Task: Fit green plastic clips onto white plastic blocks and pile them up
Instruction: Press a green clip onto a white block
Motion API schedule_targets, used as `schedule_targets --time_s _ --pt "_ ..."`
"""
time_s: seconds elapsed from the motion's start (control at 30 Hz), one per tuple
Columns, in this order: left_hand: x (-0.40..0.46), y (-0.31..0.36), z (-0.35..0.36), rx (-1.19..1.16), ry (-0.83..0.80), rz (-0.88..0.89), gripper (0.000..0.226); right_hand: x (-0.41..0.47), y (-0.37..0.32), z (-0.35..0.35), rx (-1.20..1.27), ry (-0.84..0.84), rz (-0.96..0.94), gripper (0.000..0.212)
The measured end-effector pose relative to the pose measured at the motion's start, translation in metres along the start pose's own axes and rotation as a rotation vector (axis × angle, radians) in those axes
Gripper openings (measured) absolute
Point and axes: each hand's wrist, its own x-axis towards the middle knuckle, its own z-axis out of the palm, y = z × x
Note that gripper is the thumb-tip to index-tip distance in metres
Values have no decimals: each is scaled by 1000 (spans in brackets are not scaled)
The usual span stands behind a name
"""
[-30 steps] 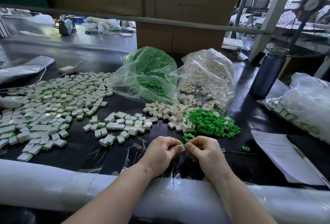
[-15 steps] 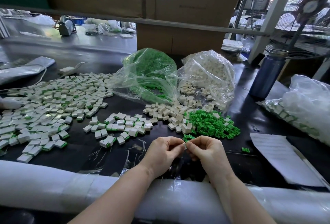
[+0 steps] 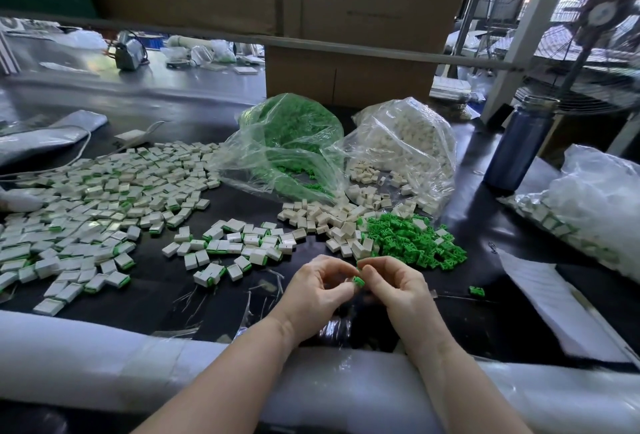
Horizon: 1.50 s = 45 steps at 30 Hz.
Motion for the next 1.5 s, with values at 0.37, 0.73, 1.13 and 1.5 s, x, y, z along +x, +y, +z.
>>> schedule_targets --time_s 0.37,0.73,1.13,1.5 --pt "-1 -1 1 29 -46 31 20 1 -1 1 15 -185 59 25" --pt "-2 1 1 36 -52 31 14 0 -1 1 -9 -188 48 31" --pt "-3 2 2 61 -93 49 20 -1 -1 0 13 -152 30 30" --pt "-3 4 3 31 -82 62 14 0 0 -1 50 -202 52 28"
